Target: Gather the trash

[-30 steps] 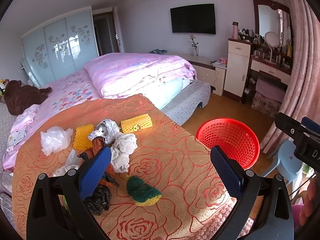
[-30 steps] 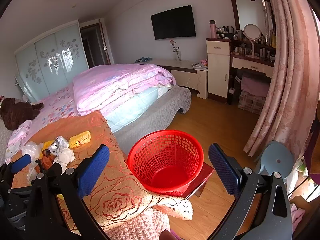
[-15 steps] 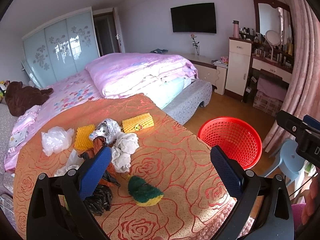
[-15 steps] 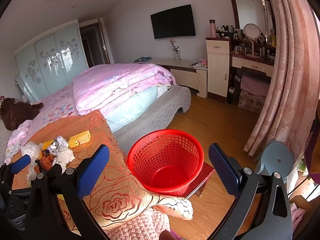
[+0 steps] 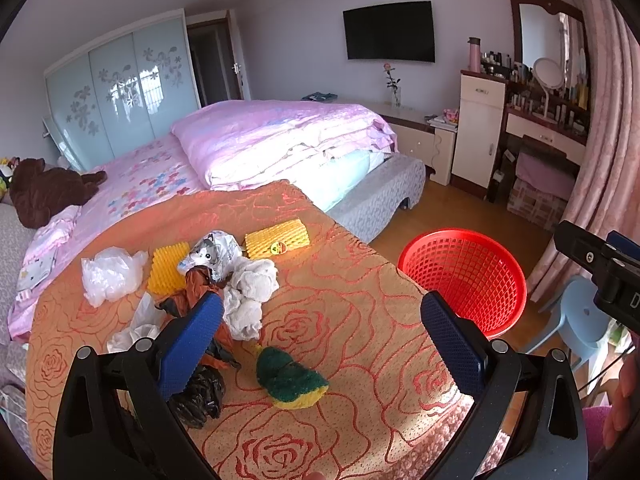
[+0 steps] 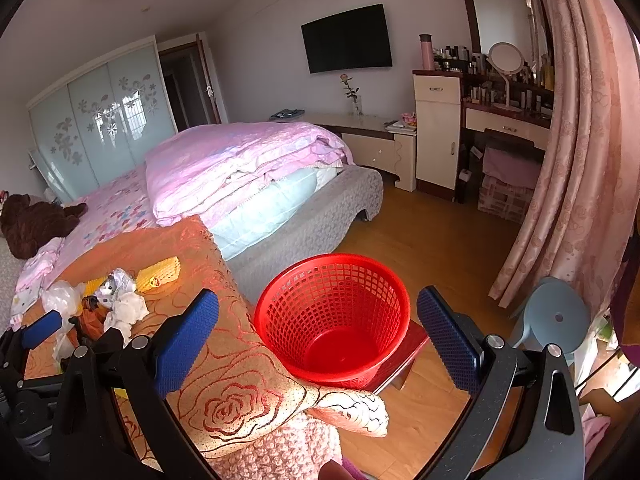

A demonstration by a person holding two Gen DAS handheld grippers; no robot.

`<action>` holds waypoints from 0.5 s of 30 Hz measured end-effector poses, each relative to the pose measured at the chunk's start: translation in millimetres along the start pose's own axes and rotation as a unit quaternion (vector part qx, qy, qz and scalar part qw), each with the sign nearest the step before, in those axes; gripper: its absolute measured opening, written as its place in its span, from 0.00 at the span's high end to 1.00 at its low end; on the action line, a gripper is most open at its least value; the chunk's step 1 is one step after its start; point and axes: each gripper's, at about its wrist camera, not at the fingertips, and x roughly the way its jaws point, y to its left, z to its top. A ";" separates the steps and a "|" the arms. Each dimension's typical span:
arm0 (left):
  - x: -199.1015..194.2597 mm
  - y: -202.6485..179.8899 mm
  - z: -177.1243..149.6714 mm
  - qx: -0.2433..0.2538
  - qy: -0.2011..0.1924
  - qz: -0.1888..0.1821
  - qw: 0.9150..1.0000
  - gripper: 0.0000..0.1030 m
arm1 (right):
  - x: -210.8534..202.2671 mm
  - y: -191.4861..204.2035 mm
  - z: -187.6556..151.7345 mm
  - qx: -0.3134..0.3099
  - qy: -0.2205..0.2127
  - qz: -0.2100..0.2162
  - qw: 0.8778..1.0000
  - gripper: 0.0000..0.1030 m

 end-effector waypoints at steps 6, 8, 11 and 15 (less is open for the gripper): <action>2.1 1.5 -1.6 -0.003 0.004 -0.001 1.000 0.07 | 0.4 -0.1 -0.1 0.001 0.002 0.001 1.000 0.06; 2.4 1.2 -1.8 -0.002 0.005 0.000 1.000 0.07 | 0.5 0.0 -0.4 0.001 0.003 0.001 1.000 0.06; 4.2 1.1 -2.2 0.000 0.007 0.000 1.000 0.07 | 0.7 0.4 -1.7 0.001 0.003 0.002 1.000 0.06; 4.2 0.8 -2.2 0.000 0.007 0.001 1.000 0.07 | 0.3 3.2 -4.9 0.000 0.005 0.005 1.000 0.06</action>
